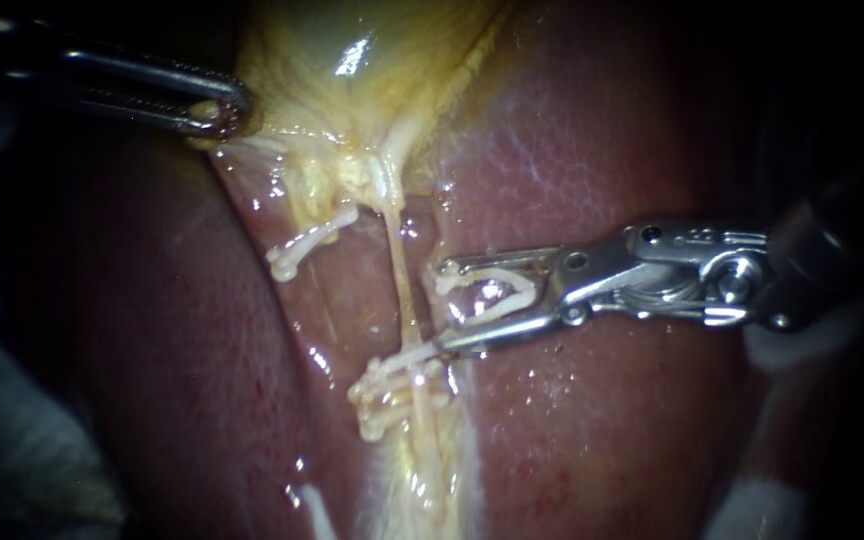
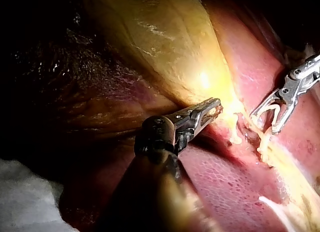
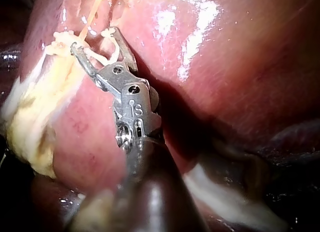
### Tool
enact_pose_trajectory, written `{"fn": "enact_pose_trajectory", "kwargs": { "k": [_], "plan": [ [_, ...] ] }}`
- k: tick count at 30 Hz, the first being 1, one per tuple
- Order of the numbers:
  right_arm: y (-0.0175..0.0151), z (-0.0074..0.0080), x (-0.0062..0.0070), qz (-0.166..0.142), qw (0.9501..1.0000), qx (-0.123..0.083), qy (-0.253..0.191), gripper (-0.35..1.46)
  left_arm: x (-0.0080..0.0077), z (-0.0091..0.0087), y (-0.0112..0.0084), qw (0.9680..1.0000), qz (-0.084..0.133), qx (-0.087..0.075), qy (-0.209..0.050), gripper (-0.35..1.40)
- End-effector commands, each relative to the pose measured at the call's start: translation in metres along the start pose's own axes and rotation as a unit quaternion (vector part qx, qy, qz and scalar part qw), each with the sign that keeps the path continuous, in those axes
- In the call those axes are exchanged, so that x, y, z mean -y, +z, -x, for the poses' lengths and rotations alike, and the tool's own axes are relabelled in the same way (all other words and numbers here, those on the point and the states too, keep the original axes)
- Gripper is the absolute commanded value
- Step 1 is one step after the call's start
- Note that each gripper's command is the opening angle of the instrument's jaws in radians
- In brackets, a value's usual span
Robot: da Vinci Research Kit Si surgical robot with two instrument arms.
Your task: Clipping second clip right tube
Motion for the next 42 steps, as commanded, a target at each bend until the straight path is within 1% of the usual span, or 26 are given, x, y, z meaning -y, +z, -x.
{"fn": "enact_pose_trajectory", "kwargs": {
  "k": [1,5,9,13,15,18,23,28,31,33,36,40,42],
  "plan": [
    [0.0003,0.0001,0.0000,-0.002,1.0000,0.001,0.004,0.50,0.0000,0.0000,0.0000,1.0000,0.000,0.000,0.000,-0.35],
    [0.0016,0.0002,-0.0001,-0.008,0.9999,0.000,0.009,0.50,-0.0001,0.0000,0.0000,1.0000,0.000,0.000,0.000,-0.35],
    [0.0025,-0.0001,0.0000,-0.017,0.9996,-0.011,0.019,0.50,-0.0002,-0.0001,0.0001,1.0000,-0.001,0.000,0.000,-0.35],
    [0.0034,-0.0005,0.0004,-0.035,0.9988,-0.024,0.026,0.50,-0.0002,-0.0001,0.0002,1.0000,0.000,0.000,-0.001,-0.35],
    [0.0037,-0.0006,0.0006,-0.043,0.9984,-0.025,0.028,0.50,-0.0002,-0.0001,0.0002,1.0000,0.000,0.000,-0.001,-0.35],
    [0.0041,-0.0008,0.0012,-0.061,0.9970,-0.033,0.034,0.50,-0.0002,-0.0001,0.0002,1.0000,0.000,0.000,-0.001,-0.35],
    [0.0045,-0.0014,0.0027,-0.092,0.9938,-0.049,0.039,0.50,-0.0002,-0.0001,0.0002,1.0000,0.000,0.000,-0.001,-0.35],
    [0.0044,-0.0023,0.0043,-0.115,0.9909,-0.057,0.038,0.49,-0.0003,-0.0001,0.0002,1.0000,0.000,0.000,-0.001,-0.35],
    [0.0042,-0.0029,0.0049,-0.124,0.9896,-0.062,0.038,0.47,-0.0003,-0.0001,0.0002,1.0000,0.000,0.000,-0.001,-0.35],
    [0.0041,-0.0031,0.0052,-0.128,0.9891,-0.062,0.038,0.45,-0.0003,-0.0001,0.0002,1.0000,0.000,0.000,-0.001,-0.35],
    [0.0040,-0.0031,0.0053,-0.131,0.9888,-0.061,0.037,0.39,-0.0002,-0.0001,0.0002,1.0000,0.000,0.000,-0.001,-0.35],
    [0.0036,-0.0030,0.0051,-0.131,0.9888,-0.061,0.037,0.27,-0.0003,-0.0001,0.0002,1.0000,0.000,0.000,-0.001,-0.35],
    [0.0034,-0.0030,0.0050,-0.132,0.9887,-0.061,0.037,0.16,-0.0003,-0.0001,0.0002,1.0000,0.000,0.000,-0.001,-0.35]
  ]
}}
